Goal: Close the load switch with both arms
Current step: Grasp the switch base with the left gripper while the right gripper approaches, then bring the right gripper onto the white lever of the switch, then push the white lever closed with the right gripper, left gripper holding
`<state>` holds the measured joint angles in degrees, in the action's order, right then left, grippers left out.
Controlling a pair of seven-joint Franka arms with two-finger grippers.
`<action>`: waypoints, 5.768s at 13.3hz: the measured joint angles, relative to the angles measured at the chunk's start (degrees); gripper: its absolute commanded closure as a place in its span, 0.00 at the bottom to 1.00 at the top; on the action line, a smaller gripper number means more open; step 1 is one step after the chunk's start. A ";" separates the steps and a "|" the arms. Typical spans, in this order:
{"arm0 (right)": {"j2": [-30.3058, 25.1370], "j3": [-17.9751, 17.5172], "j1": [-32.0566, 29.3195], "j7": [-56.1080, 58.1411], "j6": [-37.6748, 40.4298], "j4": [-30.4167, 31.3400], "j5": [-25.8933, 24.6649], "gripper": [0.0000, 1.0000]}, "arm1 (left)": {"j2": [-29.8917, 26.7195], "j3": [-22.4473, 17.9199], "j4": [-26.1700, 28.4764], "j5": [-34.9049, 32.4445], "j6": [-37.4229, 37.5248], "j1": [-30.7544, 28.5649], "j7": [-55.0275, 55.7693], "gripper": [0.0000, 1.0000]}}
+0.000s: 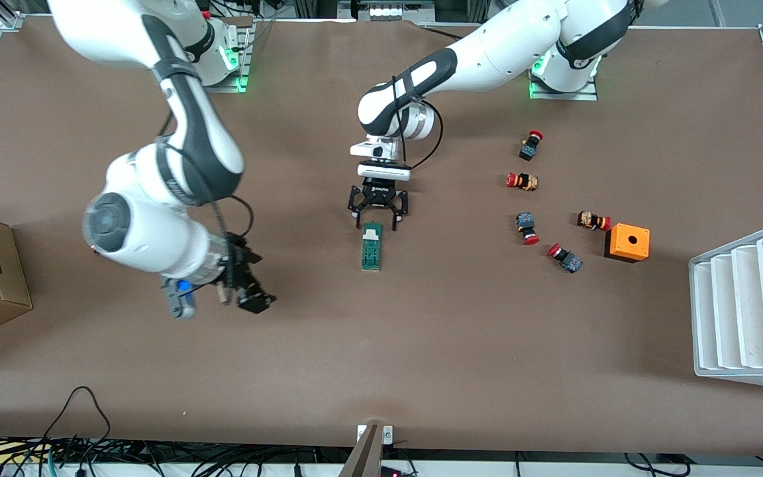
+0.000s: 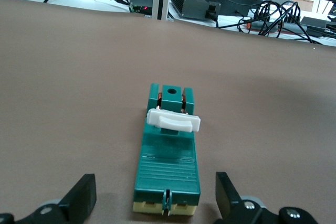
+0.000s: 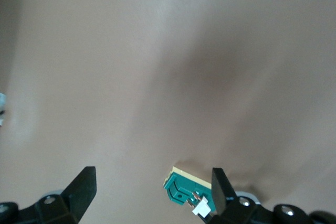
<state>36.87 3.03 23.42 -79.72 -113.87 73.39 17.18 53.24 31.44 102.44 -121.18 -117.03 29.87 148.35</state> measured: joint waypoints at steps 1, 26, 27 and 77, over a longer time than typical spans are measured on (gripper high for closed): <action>0.01 0.01 1.38 -1.95 -1.10 1.21 -0.01 0.03 | 0.34 -0.75 -0.90 0.00 0.05 0.94 0.04 0.00; 4.64 0.05 19.76 -28.28 -21.61 13.46 -6.43 0.44 | 1.30 -4.14 -2.64 -0.08 2.41 4.78 0.04 0.53; 4.62 0.04 19.80 -28.42 -21.61 13.83 -6.45 0.44 | 1.30 -4.14 -2.64 -0.08 2.41 4.78 0.04 0.53; 2.74 -1.45 19.08 -29.80 -27.75 18.52 -9.25 0.76 | 1.31 -4.16 -2.67 -0.08 2.51 4.81 0.60 0.53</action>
<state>39.61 1.59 42.51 -109.52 -141.62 91.90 7.94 54.55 27.28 99.76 -121.26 -114.52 34.68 148.94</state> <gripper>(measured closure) 0.753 0.480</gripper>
